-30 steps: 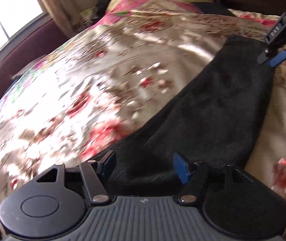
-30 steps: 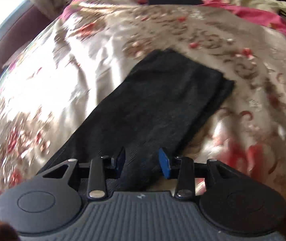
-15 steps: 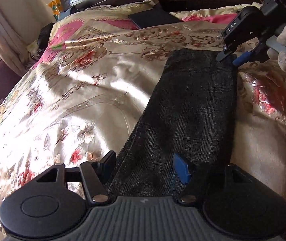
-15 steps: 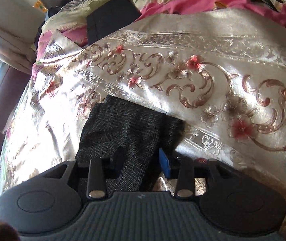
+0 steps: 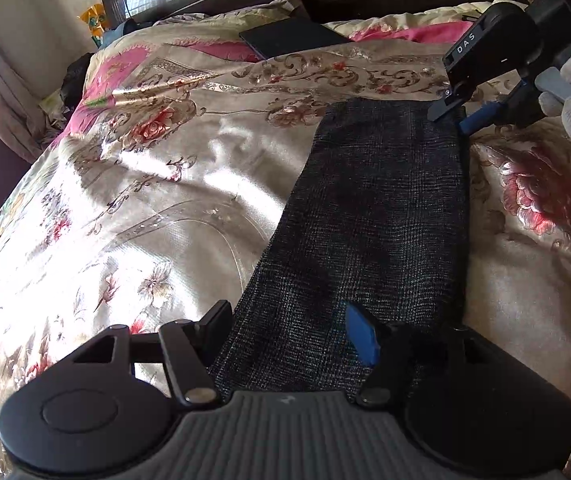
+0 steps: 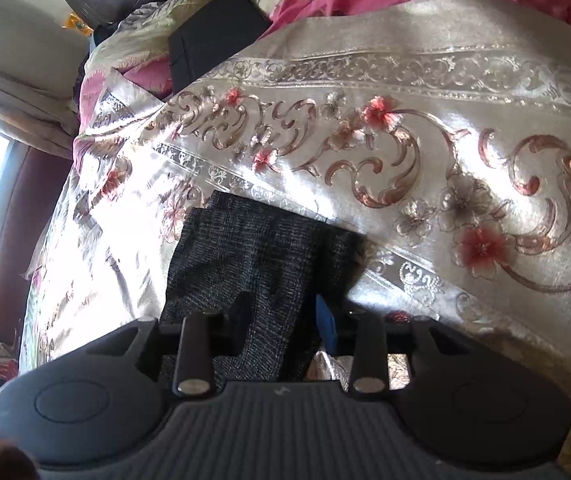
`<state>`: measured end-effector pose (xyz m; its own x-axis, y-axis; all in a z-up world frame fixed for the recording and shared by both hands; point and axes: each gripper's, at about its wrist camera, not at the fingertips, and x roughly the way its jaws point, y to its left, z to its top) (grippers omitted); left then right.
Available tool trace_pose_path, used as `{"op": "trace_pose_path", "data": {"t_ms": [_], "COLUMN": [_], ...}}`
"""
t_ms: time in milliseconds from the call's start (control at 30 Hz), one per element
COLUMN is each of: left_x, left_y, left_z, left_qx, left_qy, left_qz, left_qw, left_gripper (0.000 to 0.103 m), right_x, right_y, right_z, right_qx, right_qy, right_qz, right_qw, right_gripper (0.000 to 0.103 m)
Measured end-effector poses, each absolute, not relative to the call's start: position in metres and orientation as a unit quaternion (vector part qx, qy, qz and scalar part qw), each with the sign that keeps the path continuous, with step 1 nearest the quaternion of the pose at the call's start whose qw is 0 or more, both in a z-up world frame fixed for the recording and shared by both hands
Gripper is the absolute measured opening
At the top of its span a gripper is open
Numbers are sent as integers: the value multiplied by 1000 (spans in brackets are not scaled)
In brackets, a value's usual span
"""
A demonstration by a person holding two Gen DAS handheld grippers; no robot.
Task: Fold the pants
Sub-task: 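Press the folded trousers flat with the left gripper while the right gripper holds the end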
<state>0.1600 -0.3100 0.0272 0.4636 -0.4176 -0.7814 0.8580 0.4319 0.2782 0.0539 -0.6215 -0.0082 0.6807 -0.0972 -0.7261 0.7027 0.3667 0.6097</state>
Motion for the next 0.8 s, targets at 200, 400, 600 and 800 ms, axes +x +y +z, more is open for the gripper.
{"op": "trace_pose_path", "data": {"t_ms": [200,400,600,800], "left_x": [153,153,152,151], "left_y": [-315,-318,-329,-334], "left_z": [27,27,16,7], "left_qx": [350,347,347,353], "left_qy": [313,305,306,302], "left_qz": [-415,-423,-432,-433], "left_qw": [779,779,774,772], "left_gripper": [77,77,77,77], "right_x": [61,33,20,44], "right_y": [-627,-621,-621,-628], "right_z": [-7,10,-19,-5], "right_qx": [506,513,532,484], "right_qy": [284,248,251,288], "right_qz": [-261,-269,-295,-269], "right_qw": [771,776,753,782], "right_gripper": [8,6,6,13]}}
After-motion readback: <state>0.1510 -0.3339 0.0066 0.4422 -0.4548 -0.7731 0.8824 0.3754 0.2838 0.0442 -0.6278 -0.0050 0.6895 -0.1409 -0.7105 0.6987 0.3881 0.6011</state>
